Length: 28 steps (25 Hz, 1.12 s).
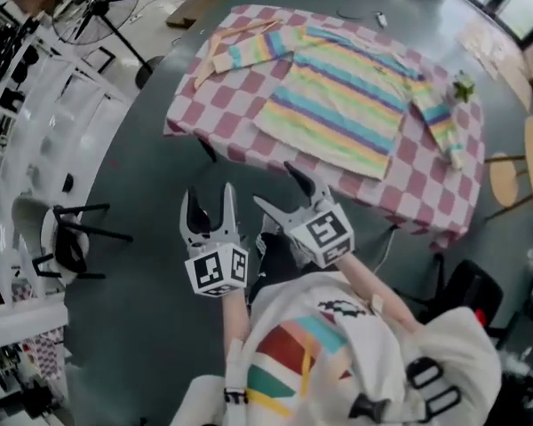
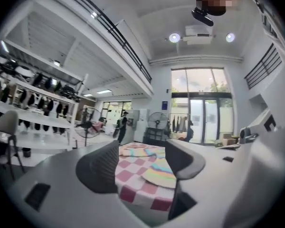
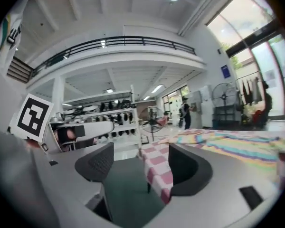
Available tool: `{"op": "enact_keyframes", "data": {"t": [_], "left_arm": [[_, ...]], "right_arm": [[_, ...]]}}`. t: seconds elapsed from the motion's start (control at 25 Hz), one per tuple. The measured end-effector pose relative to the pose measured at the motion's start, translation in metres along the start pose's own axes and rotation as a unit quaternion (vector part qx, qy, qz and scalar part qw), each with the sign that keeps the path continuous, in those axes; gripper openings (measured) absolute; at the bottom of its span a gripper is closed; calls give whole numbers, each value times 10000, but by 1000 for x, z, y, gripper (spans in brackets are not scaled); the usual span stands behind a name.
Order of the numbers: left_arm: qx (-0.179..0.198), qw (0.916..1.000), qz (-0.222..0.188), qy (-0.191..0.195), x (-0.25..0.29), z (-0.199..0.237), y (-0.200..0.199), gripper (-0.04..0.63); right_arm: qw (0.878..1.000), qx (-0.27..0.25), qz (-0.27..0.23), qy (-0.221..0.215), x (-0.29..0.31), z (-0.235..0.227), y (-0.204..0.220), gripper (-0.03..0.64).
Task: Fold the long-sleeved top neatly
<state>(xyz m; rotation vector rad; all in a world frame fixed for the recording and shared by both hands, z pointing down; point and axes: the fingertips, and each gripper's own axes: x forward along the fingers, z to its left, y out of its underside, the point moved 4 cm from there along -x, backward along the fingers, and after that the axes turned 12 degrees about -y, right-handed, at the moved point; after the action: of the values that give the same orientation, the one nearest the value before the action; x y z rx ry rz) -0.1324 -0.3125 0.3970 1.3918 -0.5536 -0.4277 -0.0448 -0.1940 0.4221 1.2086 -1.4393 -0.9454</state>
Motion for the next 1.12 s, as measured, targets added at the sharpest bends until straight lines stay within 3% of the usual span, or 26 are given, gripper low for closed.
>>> {"op": "enact_keyframes", "data": {"t": [0.12, 0.28, 0.4, 0.56, 0.72, 0.84, 0.96, 1.12], "left_arm": [[243, 9929, 27, 1163, 51, -61, -7, 286], [409, 9687, 81, 2447, 95, -139, -8, 287], [438, 9451, 221, 3230, 108, -186, -3, 287], [594, 9057, 338, 4184, 111, -234, 0, 285], [690, 8693, 345, 4882, 117, -265, -3, 285], [671, 8462, 427, 5269, 123, -275, -1, 287], [651, 8317, 507, 5490, 131, -278, 2, 286], [604, 8198, 543, 5668, 143, -283, 4, 285]], "right_arm": [[9910, 268, -386, 1257, -38, -53, -8, 339], [9613, 461, -571, 2655, -94, -97, -7, 339], [9332, 659, -727, 3457, -128, -111, -5, 339], [8863, 863, -1041, 4430, -161, -119, -5, 339], [8475, 888, -1213, 5091, -175, -121, -9, 339], [8269, 986, -1281, 5386, -173, -121, -4, 339], [8107, 1037, -1339, 5604, -167, -122, -5, 339], [7910, 1212, -1508, 5805, -165, -123, -2, 339]]}}
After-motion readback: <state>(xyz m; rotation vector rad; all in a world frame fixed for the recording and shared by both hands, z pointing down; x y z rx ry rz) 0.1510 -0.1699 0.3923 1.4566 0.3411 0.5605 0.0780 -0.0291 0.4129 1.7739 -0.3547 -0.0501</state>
